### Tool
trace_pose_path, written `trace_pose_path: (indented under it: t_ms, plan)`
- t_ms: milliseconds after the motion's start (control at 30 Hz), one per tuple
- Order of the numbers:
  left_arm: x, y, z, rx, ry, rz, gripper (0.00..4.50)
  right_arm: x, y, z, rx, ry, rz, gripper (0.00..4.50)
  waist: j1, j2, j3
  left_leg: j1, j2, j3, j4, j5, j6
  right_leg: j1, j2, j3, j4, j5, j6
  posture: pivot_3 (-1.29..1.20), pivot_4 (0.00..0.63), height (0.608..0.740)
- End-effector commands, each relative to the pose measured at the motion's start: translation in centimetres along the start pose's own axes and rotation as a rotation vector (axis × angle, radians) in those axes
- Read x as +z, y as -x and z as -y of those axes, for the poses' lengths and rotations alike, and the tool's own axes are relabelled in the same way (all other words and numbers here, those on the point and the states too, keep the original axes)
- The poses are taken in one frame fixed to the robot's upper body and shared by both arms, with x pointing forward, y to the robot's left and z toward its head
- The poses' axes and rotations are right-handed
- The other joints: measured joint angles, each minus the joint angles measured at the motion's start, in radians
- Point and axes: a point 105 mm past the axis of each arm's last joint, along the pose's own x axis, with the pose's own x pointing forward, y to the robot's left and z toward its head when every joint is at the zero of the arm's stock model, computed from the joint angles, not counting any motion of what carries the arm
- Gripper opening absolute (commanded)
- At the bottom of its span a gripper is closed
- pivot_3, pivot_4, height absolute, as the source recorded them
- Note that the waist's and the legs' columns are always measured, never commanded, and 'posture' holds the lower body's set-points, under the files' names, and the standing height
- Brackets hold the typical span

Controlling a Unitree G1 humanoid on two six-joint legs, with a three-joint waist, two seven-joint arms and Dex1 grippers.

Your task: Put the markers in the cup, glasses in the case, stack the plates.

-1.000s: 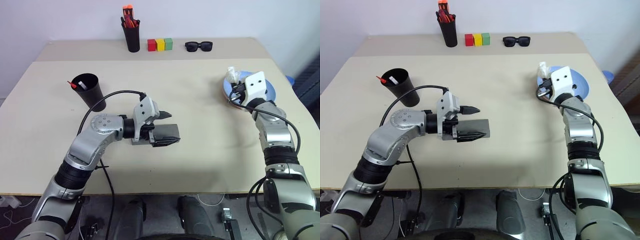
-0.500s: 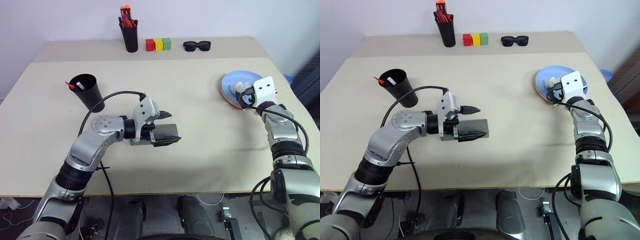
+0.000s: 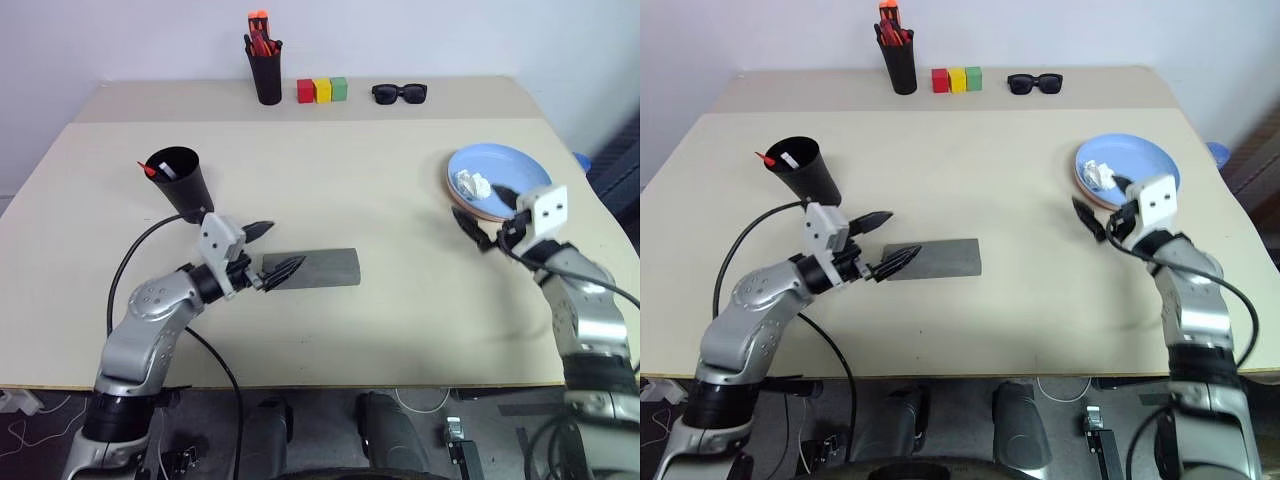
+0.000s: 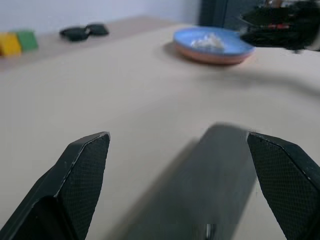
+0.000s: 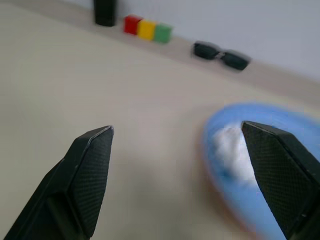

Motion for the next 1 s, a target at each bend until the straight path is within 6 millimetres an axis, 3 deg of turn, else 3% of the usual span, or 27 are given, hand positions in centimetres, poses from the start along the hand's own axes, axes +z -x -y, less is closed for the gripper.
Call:
trace_pose_path:
  t_ms: [33,100,300,467,733,1000]
  plan:
    - [0.7,2.5,-0.1,-0.003,-0.034,0.024,4.50,0.5,3.3,0.0,0.023,0.019,-0.001,4.17,0.003,0.000,0.000,0.000,0.000,0.000,0.000,0.000,0.000,0.000,0.000,0.000,0.000,0.000,0.000,0.00,0.150,0.740]
    - [0.5,2.6,0.1,-0.003,-0.037,0.016,4.50,-0.4,4.9,0.5,0.027,0.009,-0.037,4.17,0.003,0.000,0.000,0.001,0.000,0.000,-0.001,0.000,0.000,0.000,0.000,0.000,0.000,-0.002,-0.003,0.00,0.150,0.740]
    - [-0.7,6.3,-0.3,0.004,-0.025,-0.040,4.50,-2.9,10.4,0.1,0.025,-0.037,-0.125,4.17,-0.002,0.000,-0.001,0.003,0.000,0.001,0.000,0.000,0.000,0.002,0.000,0.000,0.000,-0.002,-0.005,0.00,0.150,0.740]
    - [-1.4,7.6,0.0,0.007,-0.022,-0.060,4.50,-3.6,12.8,0.4,-0.010,-0.052,-0.143,4.17,-0.004,0.000,-0.001,0.003,0.001,0.002,0.000,0.000,0.000,0.002,0.000,0.001,-0.001,-0.003,-0.006,0.00,0.150,0.740]
    - [-1.5,6.4,1.0,0.007,-0.015,-0.053,4.50,-3.9,13.6,1.1,-0.015,-0.049,-0.144,4.17,0.000,0.000,-0.001,0.002,0.001,0.002,0.000,0.000,0.000,0.003,-0.001,0.001,-0.002,-0.003,-0.006,0.00,0.150,0.740]
    - [-0.9,6.0,1.6,0.024,-0.008,-0.058,4.50,-3.7,13.2,0.5,0.018,-0.044,-0.131,4.17,0.001,0.000,-0.001,0.002,0.000,0.002,0.000,0.000,0.000,0.002,-0.001,0.001,-0.002,-0.003,-0.006,0.00,0.150,0.740]
